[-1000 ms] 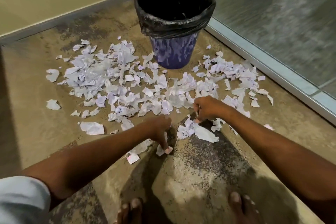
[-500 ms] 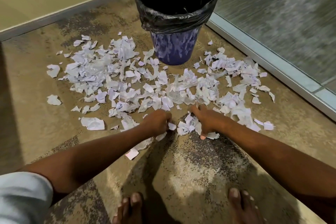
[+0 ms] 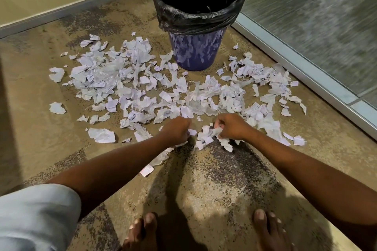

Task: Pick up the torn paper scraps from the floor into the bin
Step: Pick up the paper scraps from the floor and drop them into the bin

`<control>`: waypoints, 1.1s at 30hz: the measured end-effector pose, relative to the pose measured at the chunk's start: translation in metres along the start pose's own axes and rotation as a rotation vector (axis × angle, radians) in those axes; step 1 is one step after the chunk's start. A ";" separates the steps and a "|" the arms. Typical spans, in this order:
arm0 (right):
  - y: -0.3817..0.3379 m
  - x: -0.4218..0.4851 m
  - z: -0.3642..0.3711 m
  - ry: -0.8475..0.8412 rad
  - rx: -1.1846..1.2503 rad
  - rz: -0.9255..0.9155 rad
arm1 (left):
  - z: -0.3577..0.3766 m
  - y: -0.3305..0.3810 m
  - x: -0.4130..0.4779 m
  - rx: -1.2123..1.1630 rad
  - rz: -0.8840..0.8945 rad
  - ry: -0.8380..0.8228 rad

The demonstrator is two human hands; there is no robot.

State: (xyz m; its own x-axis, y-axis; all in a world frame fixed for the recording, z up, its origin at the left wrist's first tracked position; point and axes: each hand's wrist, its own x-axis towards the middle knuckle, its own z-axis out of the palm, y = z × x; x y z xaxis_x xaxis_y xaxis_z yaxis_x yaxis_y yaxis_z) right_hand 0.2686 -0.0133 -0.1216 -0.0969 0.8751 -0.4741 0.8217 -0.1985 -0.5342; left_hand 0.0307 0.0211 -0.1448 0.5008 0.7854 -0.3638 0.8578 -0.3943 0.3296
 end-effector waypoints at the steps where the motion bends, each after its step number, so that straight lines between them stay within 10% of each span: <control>1: -0.001 0.001 -0.002 -0.007 0.027 0.015 | -0.001 -0.001 0.000 -0.019 -0.008 -0.009; 9: -0.019 0.003 0.024 -0.184 -0.038 0.076 | -0.004 -0.005 0.000 -0.123 -0.048 -0.038; 33: -0.051 -0.006 0.020 0.129 0.421 0.149 | -0.028 0.033 -0.005 -0.885 -0.340 -0.053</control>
State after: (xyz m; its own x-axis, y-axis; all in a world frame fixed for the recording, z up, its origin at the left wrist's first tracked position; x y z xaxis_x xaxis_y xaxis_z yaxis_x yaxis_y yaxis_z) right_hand 0.2161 -0.0172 -0.1057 0.0978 0.8658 -0.4907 0.5191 -0.4650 -0.7171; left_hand 0.0529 0.0175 -0.1082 0.2638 0.7604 -0.5935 0.5705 0.3731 0.7317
